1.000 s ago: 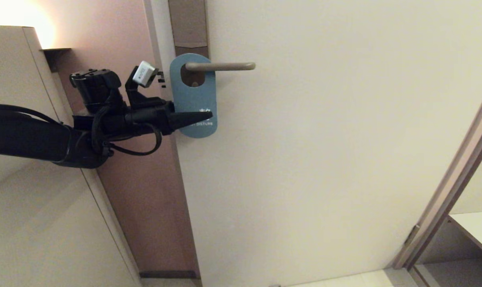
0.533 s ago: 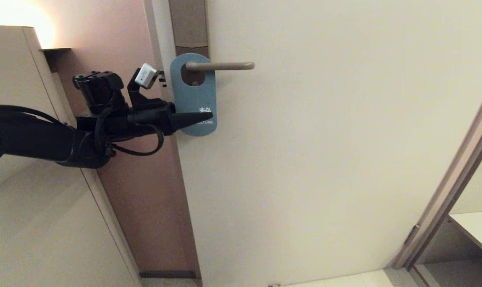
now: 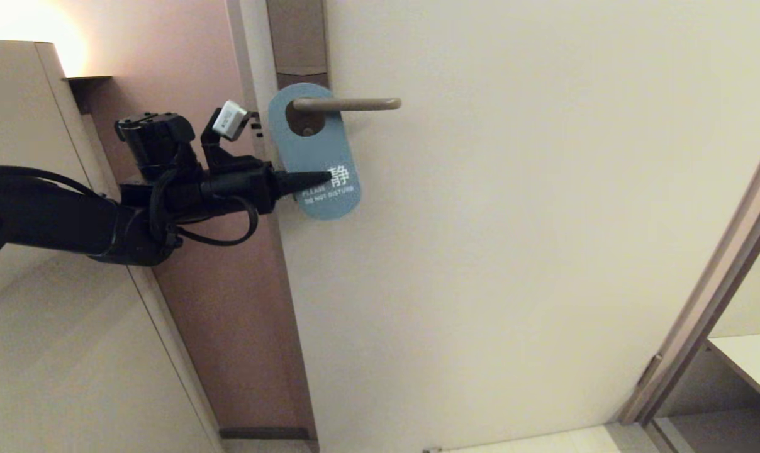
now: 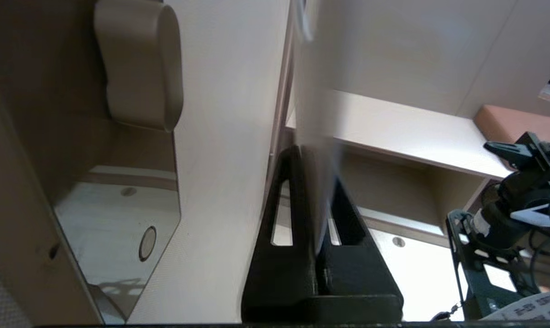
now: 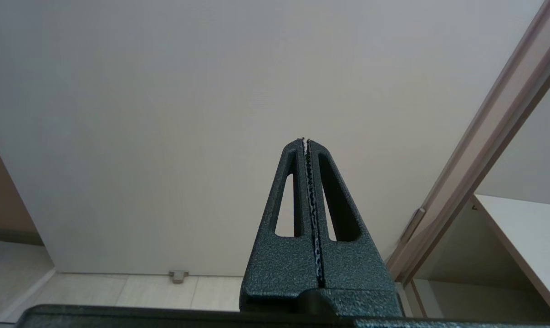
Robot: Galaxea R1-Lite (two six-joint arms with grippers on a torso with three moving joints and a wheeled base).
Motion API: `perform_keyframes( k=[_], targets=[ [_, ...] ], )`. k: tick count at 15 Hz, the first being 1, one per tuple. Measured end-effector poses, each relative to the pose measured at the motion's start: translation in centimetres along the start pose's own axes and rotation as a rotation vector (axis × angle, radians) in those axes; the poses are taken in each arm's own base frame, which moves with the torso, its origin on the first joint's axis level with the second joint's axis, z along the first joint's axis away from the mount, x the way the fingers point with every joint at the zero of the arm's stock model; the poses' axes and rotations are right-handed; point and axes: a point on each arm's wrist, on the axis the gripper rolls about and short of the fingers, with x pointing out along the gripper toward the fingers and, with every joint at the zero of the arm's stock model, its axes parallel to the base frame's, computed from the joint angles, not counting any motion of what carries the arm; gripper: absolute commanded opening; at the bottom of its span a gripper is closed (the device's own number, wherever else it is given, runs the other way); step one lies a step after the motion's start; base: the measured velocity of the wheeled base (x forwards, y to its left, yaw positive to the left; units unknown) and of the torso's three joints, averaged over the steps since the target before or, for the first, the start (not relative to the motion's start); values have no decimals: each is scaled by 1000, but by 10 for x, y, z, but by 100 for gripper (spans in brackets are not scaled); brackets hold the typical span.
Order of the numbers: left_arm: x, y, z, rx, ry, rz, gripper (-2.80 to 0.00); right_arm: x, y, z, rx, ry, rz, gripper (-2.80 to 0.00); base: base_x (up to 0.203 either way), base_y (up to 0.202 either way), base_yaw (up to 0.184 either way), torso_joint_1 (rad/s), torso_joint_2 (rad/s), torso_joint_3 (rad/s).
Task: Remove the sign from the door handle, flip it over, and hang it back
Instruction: Take down the sign
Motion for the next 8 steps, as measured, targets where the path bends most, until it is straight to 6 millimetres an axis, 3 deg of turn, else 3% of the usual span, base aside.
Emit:
perform_keyframes(
  k=[8],
  targets=[
    [-9,-2,6,16,-8,14,-280,0,0,0,0,0,0,-280,0,0,0,0,0,0]
  ],
)
